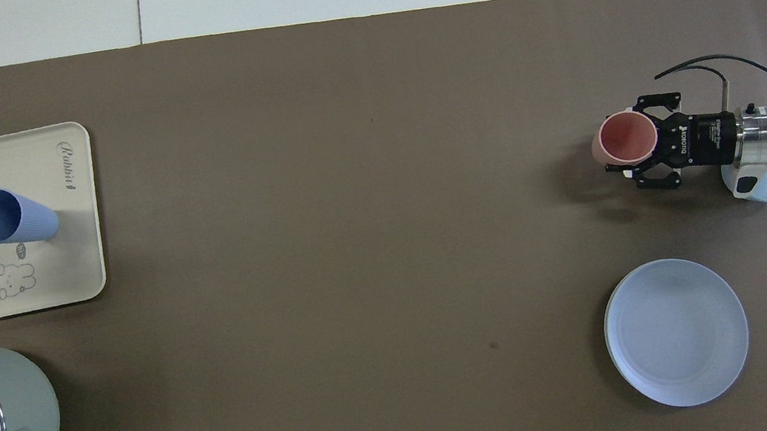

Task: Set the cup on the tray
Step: 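Lower the blue cup onto the tray and open the left gripper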

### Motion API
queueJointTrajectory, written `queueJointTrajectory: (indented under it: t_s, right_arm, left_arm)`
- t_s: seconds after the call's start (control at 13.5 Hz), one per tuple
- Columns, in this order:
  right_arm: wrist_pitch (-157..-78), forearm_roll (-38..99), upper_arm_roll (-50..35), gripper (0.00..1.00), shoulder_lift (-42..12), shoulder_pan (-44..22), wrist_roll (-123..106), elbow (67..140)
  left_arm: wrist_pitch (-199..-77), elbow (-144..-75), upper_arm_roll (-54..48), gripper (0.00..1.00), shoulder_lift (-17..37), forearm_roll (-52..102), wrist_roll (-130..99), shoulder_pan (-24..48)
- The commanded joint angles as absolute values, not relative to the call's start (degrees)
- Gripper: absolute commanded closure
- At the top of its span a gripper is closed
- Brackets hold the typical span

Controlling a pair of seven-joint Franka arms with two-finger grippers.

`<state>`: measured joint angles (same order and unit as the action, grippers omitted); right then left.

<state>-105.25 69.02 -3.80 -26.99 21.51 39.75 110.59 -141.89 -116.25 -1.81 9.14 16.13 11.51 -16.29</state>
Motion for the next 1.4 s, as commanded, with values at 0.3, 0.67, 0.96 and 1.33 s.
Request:
queueJointTrajectory:
  t_s: [0.3, 0.67, 0.96, 1.33]
  right_arm:
    - [-104.3, 72.6, -4.2, 0.2, -25.8, 23.2, 32.1, 114.3]
    - [-104.4, 72.8, -4.1, 0.01, -25.1, 23.2, 31.1, 114.3]
    - [-105.0, 71.5, -3.7, 0.01, -23.8, 23.1, 31.1, 113.7]
    - [-111.5, 64.7, -3.7, 0.01, -22.2, 23.1, 30.2, 113.8]
  left_arm:
    - [-142.7, -117.6, -1.9, 0.0, 7.5, 17.7, 13.2, -15.6]
    - [-126.8, -107.0, -1.9, 0.0, 6.2, 15.0, 12.5, -13.3]
    - [-112.5, -102.3, -3.1, 0.0, 1.0, 2.0, 12.5, -8.5]
    - [-99.5, -104.2, -3.4, 0.0, -4.8, -0.2, 9.0, 0.9]
